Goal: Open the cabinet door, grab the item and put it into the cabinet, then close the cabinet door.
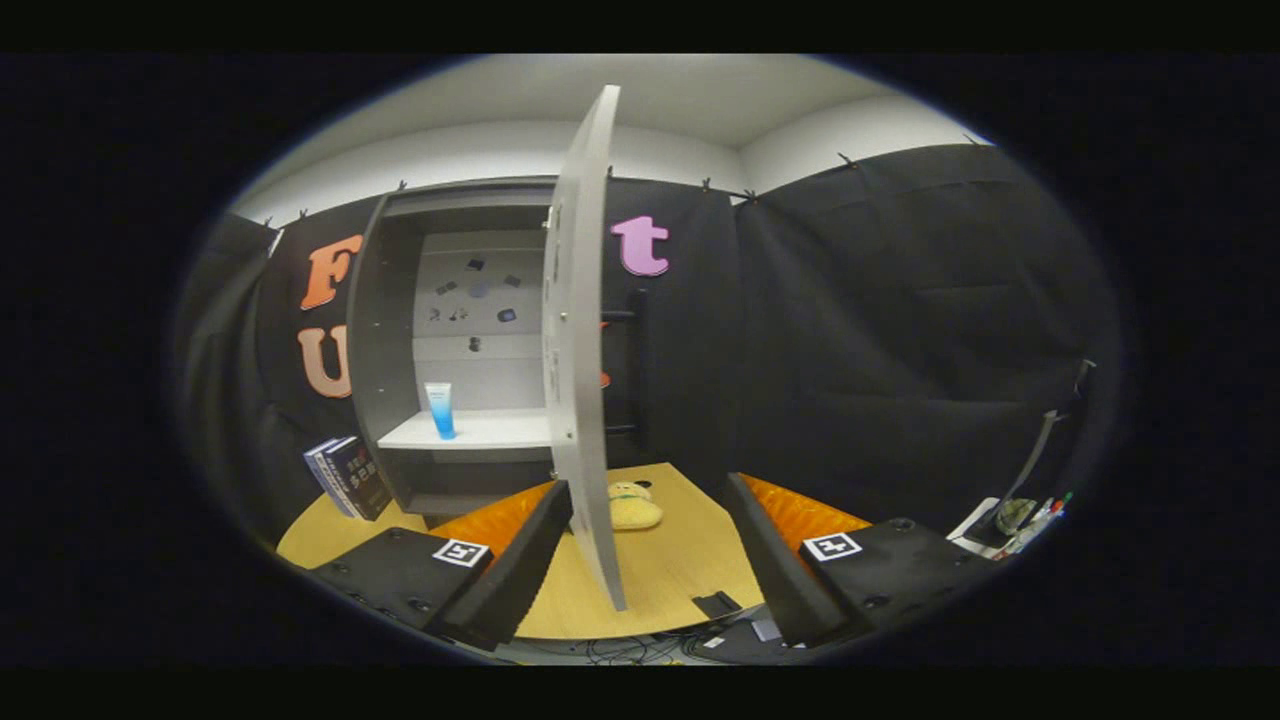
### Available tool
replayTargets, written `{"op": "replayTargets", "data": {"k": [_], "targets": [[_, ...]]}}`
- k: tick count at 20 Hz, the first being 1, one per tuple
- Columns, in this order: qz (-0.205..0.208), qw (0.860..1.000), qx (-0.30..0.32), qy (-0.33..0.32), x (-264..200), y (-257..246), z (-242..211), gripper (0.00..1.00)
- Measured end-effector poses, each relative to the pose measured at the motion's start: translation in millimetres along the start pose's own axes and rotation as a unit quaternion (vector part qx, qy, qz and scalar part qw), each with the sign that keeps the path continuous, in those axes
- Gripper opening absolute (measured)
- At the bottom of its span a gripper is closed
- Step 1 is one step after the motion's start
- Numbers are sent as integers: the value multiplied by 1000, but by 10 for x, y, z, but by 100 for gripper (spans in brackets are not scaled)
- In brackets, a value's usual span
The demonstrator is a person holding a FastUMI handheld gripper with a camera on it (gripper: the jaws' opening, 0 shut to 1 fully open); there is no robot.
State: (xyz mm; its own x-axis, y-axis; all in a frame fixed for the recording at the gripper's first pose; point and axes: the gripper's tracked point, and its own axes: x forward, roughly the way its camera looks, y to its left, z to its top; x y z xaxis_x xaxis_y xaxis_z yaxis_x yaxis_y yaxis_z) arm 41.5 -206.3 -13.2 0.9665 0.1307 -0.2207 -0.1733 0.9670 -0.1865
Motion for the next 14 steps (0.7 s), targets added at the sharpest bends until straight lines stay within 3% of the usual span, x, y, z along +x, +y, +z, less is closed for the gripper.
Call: {"op": "replayTargets", "data": {"k": [5, 14], "targets": [[-15, 1000, -3, 11, 413, -380, -256, 99], [27, 999, 17, 19, 676, -184, -413, 99]]}}
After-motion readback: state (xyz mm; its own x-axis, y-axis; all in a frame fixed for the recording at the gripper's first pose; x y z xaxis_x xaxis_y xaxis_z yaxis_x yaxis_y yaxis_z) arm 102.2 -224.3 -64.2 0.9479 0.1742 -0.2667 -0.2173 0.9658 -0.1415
